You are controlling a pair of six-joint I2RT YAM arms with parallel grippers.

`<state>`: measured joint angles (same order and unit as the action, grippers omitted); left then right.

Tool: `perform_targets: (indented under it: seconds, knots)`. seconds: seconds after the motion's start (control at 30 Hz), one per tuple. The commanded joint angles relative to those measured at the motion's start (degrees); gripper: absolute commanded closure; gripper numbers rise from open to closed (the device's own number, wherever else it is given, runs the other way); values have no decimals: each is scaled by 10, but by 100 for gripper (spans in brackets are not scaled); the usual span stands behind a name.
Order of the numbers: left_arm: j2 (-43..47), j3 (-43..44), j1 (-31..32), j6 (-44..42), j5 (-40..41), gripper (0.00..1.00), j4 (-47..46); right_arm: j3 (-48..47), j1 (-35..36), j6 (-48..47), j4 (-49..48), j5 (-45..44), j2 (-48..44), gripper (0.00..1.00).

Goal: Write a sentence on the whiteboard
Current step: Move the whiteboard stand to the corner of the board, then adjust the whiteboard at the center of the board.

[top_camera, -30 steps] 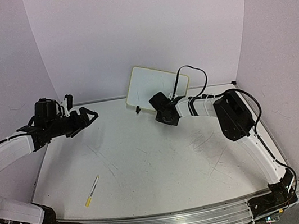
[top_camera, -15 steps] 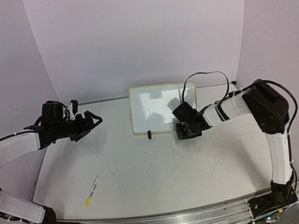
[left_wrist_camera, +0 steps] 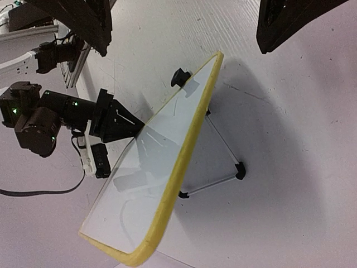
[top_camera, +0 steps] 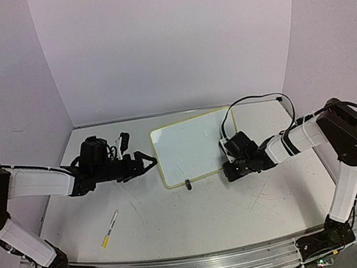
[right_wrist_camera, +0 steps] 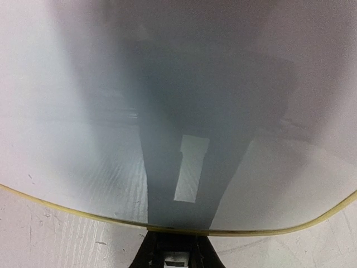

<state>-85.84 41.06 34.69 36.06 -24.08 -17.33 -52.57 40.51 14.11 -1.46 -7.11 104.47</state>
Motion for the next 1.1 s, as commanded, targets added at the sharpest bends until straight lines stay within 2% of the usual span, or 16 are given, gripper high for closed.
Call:
perform_targets:
  seconds: [0.0, 0.17, 0.3, 0.43, 0.63, 0.7, 0.83, 1.07]
  knots:
    - [-75, 9, -6, 0, -59, 14, -173, 4, 4, -7, -39, 25, -28, 84]
    - [-134, 47, -7, -10, -79, 20, -201, 22, 4, 10, -55, 32, -49, 59]
    - [-164, 66, -8, -18, -97, 25, -212, 51, 5, 24, -62, 32, -91, 46]
    - [-197, 85, -8, -31, -121, 39, -225, 90, 4, 29, -61, 23, -160, 36]
    - [-238, 117, -7, -50, -114, 74, -225, 113, 4, 25, -22, -8, -250, 33]
    - [-251, 123, -8, -56, -117, 81, -225, 115, 4, 25, -13, -12, -268, 34]
    - [-268, 139, -8, -67, -129, 86, -225, 118, 4, 20, -12, -13, -289, 34]
    - [-286, 145, -7, -86, -145, 89, -225, 116, 4, 17, -12, -8, -294, 34]
